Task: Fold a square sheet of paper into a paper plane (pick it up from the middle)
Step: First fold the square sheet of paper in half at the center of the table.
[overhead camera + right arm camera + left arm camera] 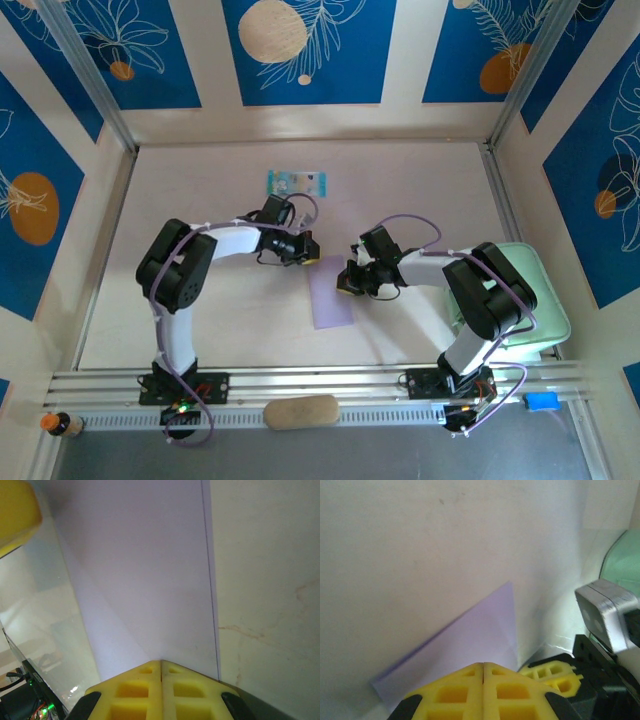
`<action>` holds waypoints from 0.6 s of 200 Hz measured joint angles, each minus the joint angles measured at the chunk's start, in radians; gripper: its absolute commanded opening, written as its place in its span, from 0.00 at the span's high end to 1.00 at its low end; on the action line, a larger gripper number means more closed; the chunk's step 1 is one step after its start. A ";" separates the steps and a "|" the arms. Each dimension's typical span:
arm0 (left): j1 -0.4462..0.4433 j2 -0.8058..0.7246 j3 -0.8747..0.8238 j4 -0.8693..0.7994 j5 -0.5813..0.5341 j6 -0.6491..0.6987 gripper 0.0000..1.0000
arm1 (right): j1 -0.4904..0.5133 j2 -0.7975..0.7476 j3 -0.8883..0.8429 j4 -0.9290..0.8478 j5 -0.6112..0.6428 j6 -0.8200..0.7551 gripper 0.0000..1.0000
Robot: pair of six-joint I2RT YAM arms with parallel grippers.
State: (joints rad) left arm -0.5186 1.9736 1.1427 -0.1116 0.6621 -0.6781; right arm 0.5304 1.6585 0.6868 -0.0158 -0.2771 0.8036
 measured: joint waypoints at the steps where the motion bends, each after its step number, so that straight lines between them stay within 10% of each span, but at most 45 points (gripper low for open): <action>1: 0.001 0.003 0.001 0.000 0.000 0.000 0.96 | 0.000 0.000 0.000 0.000 0.000 0.000 1.00; 120: 0.032 0.051 0.017 -0.018 0.029 -0.062 0.90 | -0.001 -0.002 -0.003 0.002 -0.001 0.000 1.00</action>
State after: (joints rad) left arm -0.4870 2.0247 1.1599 -0.1295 0.6907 -0.7399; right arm 0.5297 1.6566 0.6842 -0.0135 -0.2783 0.8040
